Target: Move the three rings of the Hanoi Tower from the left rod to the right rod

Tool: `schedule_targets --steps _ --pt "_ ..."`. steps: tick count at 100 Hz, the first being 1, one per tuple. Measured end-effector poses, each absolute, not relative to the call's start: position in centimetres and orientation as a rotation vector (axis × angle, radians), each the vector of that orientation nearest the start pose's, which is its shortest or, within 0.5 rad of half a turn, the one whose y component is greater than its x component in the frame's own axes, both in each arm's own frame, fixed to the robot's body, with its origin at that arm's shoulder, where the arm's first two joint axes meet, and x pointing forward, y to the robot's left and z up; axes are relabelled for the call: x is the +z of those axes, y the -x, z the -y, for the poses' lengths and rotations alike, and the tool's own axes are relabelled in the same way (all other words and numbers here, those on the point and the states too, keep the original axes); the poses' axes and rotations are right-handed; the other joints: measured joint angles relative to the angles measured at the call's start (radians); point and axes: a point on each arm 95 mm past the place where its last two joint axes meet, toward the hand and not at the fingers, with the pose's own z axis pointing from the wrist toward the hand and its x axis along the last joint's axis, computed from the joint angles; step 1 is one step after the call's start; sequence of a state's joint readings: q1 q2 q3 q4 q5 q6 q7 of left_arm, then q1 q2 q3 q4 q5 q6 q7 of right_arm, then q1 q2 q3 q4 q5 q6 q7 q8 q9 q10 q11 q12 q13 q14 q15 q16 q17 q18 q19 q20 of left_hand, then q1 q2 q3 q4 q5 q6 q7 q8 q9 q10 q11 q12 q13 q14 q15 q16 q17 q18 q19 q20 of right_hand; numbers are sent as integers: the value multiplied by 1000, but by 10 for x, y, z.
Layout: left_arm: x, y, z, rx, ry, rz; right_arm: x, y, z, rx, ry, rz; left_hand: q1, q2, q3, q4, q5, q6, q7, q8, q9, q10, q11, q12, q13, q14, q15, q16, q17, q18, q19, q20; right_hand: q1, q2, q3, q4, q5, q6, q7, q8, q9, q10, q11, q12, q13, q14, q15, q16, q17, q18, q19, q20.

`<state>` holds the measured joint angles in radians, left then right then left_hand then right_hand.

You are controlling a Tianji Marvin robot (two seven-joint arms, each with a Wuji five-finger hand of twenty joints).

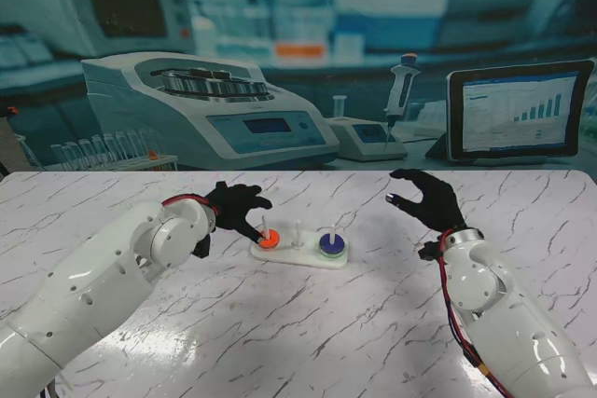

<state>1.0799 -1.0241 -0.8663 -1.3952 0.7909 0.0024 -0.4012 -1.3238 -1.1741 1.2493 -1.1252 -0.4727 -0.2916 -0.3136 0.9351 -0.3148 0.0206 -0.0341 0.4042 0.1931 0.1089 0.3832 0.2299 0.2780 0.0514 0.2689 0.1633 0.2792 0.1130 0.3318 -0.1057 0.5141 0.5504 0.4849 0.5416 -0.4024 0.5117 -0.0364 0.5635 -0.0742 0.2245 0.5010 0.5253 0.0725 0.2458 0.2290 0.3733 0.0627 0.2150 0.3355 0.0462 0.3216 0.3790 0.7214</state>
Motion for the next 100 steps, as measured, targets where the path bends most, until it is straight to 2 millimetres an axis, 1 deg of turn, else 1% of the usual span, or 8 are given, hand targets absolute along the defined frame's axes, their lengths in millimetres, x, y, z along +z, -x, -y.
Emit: schedule_targets --steps 31,47,67,89,100 --pt "-324 -489 28 -1252 1296 -1891 -345 -471 71 1882 -1536 -869 0 0 -9 0 -1 1 0 12 -11 3 -5 0 -13 7 -4 0 0 0 -7 0 0 0 0 0 0 0 0 0 0 0 0 0 0 0 0 0 0 0 0 0" --pt "-334 -488 29 -1256 1304 -1879 -345 -471 71 1882 -1535 -869 0 0 -9 0 -1 1 1 24 -11 3 -5 0 -13 7 -4 0 0 0 -7 2 0 0 0 0 0 0 0 0 0 0 0 0 0 0 0 0 0 0 0 0" --pt "-343 -486 31 -1257 1325 -1885 -345 -470 71 1883 -1535 -867 0 0 -9 0 -1 1 1 25 -12 3 -5 0 -13 7 -4 0 0 0 -7 7 0 0 0 0 0 0 0 0 0 0 0 0 0 0 0 0 0 0 0 0" --pt "-347 -484 31 -1242 1347 -1908 -345 -470 72 1883 -1534 -867 0 -13 -9 0 -1 1 1 36 -24 4 -8 -3 -27 8 -4 0 -3 0 -9 7 0 0 0 0 0 0 0 0 0 0 0 0 0 0 0 0 0 0 0 0" --pt "-348 -484 31 -1237 1355 -1920 -345 -470 71 1883 -1535 -868 0 -14 -9 0 -14 1 1 36 -24 4 -9 -4 -27 8 -4 0 -3 0 -19 7 0 0 0 0 0 0 0 0 0 0 0 0 0 0 0 0 0 0 0 0"
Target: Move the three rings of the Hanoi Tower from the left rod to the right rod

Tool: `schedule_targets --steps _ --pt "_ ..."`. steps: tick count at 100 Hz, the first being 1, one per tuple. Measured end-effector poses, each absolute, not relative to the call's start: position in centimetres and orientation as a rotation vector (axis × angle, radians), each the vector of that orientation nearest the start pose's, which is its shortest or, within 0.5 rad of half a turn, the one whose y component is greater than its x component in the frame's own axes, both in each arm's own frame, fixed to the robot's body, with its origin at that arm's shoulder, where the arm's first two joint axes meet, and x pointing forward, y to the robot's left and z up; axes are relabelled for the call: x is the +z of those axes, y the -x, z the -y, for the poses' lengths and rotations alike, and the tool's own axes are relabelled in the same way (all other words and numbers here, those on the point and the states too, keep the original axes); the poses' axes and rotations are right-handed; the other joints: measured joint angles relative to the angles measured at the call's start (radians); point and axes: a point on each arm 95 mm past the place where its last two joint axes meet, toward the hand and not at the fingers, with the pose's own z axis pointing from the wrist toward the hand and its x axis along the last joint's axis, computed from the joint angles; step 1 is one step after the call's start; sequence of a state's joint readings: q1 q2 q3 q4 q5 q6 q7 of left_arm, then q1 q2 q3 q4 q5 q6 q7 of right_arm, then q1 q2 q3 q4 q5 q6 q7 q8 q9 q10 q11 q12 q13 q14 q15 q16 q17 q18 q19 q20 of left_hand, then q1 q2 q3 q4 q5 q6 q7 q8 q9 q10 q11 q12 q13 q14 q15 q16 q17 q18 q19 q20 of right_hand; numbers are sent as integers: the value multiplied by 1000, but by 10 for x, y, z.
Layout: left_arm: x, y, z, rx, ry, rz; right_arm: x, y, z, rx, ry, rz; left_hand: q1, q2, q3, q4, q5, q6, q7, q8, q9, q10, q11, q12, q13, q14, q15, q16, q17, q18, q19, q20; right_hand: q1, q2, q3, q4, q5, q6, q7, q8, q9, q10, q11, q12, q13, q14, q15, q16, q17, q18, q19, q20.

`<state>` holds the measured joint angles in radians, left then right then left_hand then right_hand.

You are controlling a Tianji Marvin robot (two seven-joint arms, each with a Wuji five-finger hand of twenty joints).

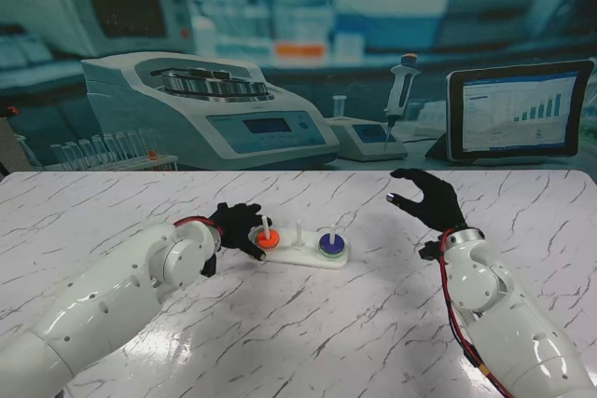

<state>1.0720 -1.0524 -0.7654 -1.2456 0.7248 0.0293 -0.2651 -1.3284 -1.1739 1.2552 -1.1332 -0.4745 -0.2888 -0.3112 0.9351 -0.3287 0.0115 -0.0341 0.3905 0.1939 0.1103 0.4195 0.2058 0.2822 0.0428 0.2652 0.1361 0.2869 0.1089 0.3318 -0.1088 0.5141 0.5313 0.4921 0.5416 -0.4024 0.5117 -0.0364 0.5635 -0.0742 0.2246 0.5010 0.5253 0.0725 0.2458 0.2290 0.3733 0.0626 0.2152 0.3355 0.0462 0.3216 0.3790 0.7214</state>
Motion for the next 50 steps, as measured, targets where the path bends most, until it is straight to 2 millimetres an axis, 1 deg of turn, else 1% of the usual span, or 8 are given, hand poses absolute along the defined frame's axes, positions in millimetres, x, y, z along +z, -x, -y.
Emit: schedule_targets --steps 26,50 --pt "-353 -485 32 -1231 1354 -1939 -345 -470 71 1883 -1535 -869 0 -11 12 0 -6 0 -3 0 0 0 0 0 0 0 0 0 0 0 -1 0 0 0 0 0 0 0 0 0 0 0 0 0 0 0 0 0 0 0 0 0" --pt "-358 -488 34 -1230 1342 -1936 -345 -470 71 1883 -1535 -869 0 -11 39 0 -16 -24 -14 8 -12 1 -1 -1 0 0 0 0 0 0 -1 5 0 0 0 0 0 0 0 0 0 0 0 0 0 0 0 0 0 0 0 0"
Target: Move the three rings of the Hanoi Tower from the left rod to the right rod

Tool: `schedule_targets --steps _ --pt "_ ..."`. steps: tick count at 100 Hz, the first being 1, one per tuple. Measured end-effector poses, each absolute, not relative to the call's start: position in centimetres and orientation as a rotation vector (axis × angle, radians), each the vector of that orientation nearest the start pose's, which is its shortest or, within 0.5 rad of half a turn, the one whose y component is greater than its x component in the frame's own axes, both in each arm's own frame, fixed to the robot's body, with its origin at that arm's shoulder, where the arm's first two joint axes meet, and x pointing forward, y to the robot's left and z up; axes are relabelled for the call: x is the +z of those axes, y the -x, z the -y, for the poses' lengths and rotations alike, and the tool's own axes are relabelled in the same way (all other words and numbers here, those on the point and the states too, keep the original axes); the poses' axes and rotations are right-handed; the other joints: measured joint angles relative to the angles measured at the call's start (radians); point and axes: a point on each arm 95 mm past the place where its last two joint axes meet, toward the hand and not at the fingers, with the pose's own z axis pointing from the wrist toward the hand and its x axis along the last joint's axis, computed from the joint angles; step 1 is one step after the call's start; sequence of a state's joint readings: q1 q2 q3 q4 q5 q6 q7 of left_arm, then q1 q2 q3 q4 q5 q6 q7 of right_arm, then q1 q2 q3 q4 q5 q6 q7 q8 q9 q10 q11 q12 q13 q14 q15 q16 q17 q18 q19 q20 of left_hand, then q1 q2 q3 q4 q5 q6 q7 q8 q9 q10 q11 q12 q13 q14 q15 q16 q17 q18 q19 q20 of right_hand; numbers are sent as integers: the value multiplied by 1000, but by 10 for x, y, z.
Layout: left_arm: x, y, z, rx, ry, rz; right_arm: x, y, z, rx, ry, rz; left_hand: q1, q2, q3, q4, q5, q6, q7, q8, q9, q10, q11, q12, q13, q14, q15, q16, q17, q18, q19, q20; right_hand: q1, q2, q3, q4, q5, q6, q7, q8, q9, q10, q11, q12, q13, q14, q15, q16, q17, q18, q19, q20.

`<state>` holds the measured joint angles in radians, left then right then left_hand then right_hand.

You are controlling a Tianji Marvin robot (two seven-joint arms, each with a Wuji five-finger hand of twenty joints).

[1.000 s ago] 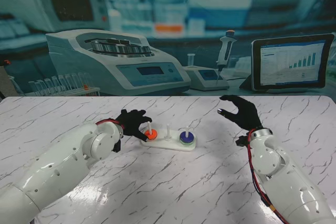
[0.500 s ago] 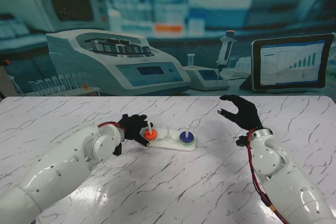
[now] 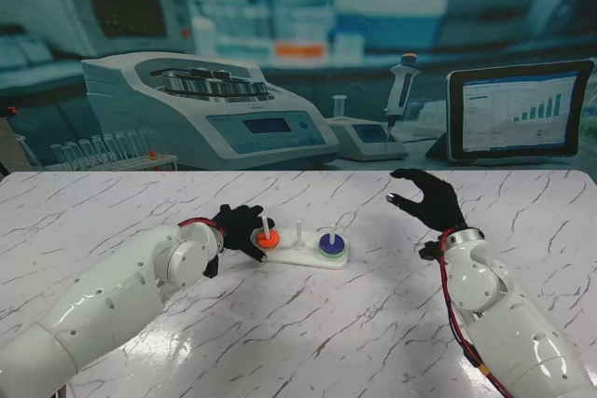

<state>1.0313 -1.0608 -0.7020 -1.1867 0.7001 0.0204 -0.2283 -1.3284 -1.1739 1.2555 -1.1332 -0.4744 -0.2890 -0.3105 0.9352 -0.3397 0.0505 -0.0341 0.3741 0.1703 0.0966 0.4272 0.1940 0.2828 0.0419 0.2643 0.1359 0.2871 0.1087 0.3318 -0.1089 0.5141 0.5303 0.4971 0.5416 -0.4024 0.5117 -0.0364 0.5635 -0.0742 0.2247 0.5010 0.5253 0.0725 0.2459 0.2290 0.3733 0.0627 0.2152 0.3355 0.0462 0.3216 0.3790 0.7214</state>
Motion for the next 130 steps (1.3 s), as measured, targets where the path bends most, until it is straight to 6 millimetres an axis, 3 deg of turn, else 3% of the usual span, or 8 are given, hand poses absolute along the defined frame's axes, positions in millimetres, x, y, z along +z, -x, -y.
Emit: schedule_targets --steps 15,33,60,79,130 --pt "-360 -489 35 -1235 1335 -1926 -345 -470 71 1883 -1535 -869 1 0 24 0 9 -62 7 -6 0 -6 0 0 0 0 0 0 0 0 0 7 0 0 0 0 0 0 0 0 0 0 0 0 0 0 0 0 0 0 0 0" --pt "-359 -490 36 -1249 1317 -1908 -345 -470 71 1882 -1535 -869 -12 -52 120 -2 53 -124 29 66 1 -41 0 0 1 0 0 0 1 0 0 13 0 0 0 0 0 0 0 0 0 0 0 0 0 0 0 0 0 0 0 0" --pt "-360 -492 37 -1288 1292 -1857 -345 -470 71 1882 -1535 -869 -10 -64 143 -2 101 -245 228 140 41 -76 15 4 18 0 0 4 4 0 0 21 0 0 0 0 0 0 0 0 0 0 0 0 0 0 0 0 0 0 0 0" --pt "-360 -492 38 -1293 1298 -1846 -345 -470 71 1881 -1535 -869 43 -29 21 -3 101 -248 295 135 55 -87 21 5 25 -2 0 5 5 0 0 21 0 0 0 0 0 0 0 0 0 0 0 0 0 0 0 0 0 0 0 0" --pt "-362 -491 34 -1305 1356 -1796 -345 -470 71 1881 -1539 -874 92 -28 -42 -4 101 -257 339 137 68 -102 29 6 30 -3 4 6 5 0 0 21 0 0 0 0 0 0 0 0 0 0 0 0 0 0 0 0 0 0 0 0"
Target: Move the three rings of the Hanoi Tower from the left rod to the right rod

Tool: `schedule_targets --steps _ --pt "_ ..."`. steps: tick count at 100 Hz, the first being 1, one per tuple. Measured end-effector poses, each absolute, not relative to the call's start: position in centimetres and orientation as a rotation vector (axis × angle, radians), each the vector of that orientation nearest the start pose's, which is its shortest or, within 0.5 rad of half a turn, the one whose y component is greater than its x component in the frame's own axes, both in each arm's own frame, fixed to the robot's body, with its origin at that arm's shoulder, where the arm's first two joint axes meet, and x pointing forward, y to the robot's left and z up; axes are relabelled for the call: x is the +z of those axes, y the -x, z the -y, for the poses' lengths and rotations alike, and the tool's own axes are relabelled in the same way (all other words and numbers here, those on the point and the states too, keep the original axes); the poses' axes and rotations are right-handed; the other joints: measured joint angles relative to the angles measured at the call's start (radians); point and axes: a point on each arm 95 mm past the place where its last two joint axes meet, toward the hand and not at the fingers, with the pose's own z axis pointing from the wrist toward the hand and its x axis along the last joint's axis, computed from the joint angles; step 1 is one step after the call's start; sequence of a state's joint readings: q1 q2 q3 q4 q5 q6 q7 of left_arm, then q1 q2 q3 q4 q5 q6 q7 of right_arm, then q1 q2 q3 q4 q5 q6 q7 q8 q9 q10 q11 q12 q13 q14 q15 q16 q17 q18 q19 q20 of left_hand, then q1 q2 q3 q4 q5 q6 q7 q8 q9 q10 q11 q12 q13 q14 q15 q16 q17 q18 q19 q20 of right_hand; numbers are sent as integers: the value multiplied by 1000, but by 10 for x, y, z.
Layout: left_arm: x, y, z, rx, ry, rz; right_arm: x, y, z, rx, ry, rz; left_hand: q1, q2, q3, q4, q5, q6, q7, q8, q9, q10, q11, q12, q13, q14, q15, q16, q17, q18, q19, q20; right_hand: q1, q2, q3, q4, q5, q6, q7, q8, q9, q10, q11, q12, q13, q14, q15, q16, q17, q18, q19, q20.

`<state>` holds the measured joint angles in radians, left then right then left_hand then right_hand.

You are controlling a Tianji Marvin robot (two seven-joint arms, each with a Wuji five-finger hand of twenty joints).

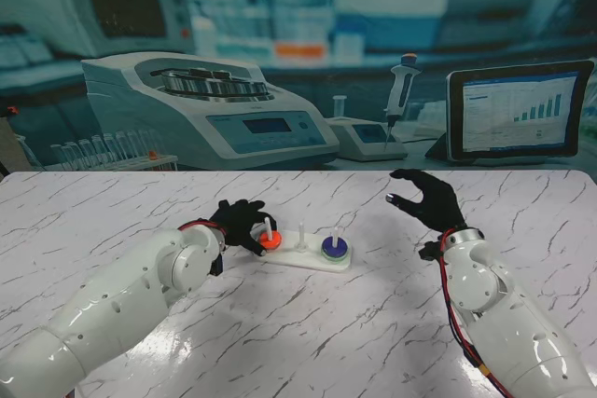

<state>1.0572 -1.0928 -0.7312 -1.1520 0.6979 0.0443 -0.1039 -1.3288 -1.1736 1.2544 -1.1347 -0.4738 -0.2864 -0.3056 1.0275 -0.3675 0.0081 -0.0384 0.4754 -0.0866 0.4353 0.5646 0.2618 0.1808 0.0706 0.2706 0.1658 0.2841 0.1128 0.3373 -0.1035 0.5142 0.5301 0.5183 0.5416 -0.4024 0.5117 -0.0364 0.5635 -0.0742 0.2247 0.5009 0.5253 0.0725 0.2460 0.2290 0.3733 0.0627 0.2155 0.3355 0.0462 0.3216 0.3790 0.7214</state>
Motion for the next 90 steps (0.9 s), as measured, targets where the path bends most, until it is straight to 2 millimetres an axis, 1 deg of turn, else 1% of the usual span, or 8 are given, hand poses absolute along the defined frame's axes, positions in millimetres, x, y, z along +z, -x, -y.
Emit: schedule_targets --steps 29,34,90 --pt "-355 -490 31 -1296 1359 -1767 -345 -470 70 1881 -1540 -879 11 0 -26 0 6 0 14 0 13 -7 3 0 0 0 0 0 0 0 0 0 0 0 0 0 0 0 0 0 0 0 0 0 0 0 0 0 0 0 0 0" --pt "-352 -490 30 -1298 1361 -1764 -345 -470 70 1881 -1540 -879 11 0 -36 0 12 0 14 0 38 -11 4 0 0 0 0 0 0 0 0 0 0 0 0 0 0 0 0 0 0 0 0 0 0 0 0 0 0 0 0 0" --pt "-306 -489 26 -1314 1324 -1735 -346 -470 68 1882 -1544 -882 33 -2 -50 -1 22 0 15 -12 53 -11 4 0 0 0 0 0 1 0 0 0 0 0 0 0 0 0 0 0 0 0 0 0 0 0 0 0 0 0 0 0"
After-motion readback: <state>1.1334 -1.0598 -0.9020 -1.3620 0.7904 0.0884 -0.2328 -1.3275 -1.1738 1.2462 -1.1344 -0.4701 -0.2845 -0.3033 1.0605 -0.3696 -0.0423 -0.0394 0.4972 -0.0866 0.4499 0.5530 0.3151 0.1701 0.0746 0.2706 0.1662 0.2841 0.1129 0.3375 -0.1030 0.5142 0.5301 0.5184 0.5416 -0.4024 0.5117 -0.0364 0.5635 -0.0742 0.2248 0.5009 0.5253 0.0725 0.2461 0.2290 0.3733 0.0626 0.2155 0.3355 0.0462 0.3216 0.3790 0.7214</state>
